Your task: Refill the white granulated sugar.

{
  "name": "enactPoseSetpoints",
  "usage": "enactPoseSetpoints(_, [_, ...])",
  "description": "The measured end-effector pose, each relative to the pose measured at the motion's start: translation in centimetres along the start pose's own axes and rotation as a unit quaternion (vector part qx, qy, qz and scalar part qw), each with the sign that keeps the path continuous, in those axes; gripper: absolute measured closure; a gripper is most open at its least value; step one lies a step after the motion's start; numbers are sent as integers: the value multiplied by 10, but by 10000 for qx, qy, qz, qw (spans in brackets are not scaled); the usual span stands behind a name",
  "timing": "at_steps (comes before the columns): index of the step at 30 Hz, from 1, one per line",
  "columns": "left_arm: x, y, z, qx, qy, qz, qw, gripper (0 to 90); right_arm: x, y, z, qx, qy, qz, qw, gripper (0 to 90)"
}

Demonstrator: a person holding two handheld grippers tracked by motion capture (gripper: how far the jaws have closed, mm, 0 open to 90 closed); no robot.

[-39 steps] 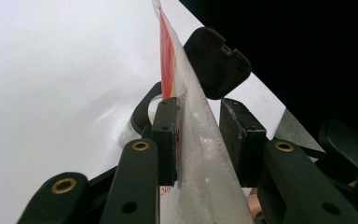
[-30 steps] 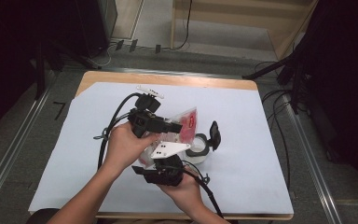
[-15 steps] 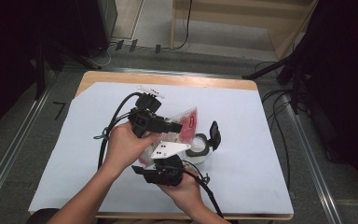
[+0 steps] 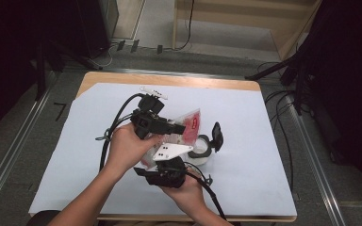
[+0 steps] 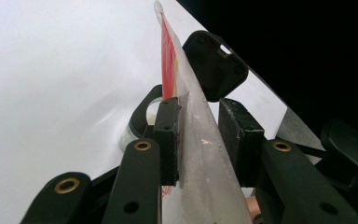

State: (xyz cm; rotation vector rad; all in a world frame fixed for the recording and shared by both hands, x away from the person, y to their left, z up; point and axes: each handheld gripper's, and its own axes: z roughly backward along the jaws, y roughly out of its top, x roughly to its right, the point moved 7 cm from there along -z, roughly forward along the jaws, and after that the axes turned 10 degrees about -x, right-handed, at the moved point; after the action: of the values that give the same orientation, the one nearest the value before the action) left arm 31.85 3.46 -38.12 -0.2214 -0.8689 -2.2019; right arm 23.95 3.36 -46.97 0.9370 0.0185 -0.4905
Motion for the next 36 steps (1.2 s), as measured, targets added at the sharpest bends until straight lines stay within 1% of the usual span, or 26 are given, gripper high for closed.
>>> enactPoseSetpoints(12, [0,0,0,5,-11,0,10000,701,0,0,0,-14,8,6,10000,640])
enactPoseSetpoints(18, [0,0,0,1,-51,7,10000,701,0,0,0,-22,6,-4,10000,639])
enactPoseSetpoints(24, [0,0,1,-8,-11,10,10000,699,-1,0,0,-10,14,8,10000,639])
enactPoseSetpoints(36, [0,0,0,12,-17,-5,10000,696,0,0,-1,-41,8,55,10000,633])
